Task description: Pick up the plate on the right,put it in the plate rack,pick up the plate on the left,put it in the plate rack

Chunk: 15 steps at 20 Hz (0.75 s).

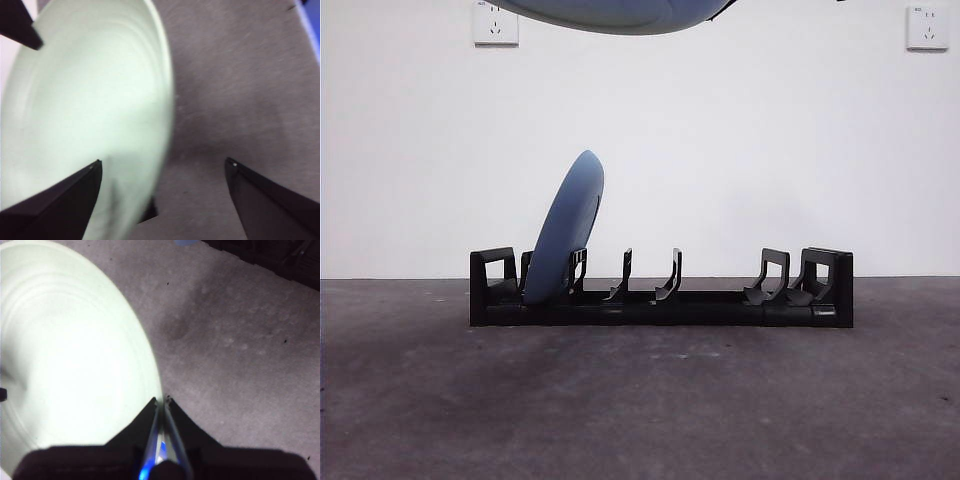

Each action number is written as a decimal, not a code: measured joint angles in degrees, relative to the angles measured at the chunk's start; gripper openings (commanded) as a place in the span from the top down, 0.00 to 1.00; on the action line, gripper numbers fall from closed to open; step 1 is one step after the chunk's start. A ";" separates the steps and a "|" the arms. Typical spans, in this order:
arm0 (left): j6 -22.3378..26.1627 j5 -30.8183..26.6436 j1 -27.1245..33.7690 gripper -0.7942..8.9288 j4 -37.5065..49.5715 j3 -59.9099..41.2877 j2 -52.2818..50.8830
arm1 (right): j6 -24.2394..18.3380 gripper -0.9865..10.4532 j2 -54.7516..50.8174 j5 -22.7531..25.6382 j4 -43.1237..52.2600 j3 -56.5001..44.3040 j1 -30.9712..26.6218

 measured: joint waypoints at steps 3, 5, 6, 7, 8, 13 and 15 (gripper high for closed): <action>0.33 -1.81 -0.68 0.53 1.38 0.00 0.48 | 0.22 0.92 0.00 0.04 0.00 0.00 0.44; 0.52 -1.88 -1.01 0.70 1.38 0.00 0.59 | 0.24 0.92 0.00 0.68 0.00 0.00 0.87; 0.52 -1.88 -1.03 0.80 1.36 0.00 0.61 | 0.28 0.92 0.00 1.01 0.00 0.00 1.01; 0.52 -1.88 -1.03 0.89 1.36 0.00 0.61 | 0.35 0.92 0.00 1.42 0.00 0.00 1.11; 0.52 -1.88 -1.03 0.94 1.36 0.00 0.63 | 0.42 0.92 0.00 1.86 0.00 0.00 1.22; 0.48 -1.88 -1.03 0.93 1.36 0.00 0.63 | 0.46 0.92 0.00 3.52 0.00 0.00 1.22; 0.48 -1.88 -1.05 0.93 1.27 0.00 0.63 | 0.59 0.92 0.00 3.69 0.00 0.00 1.18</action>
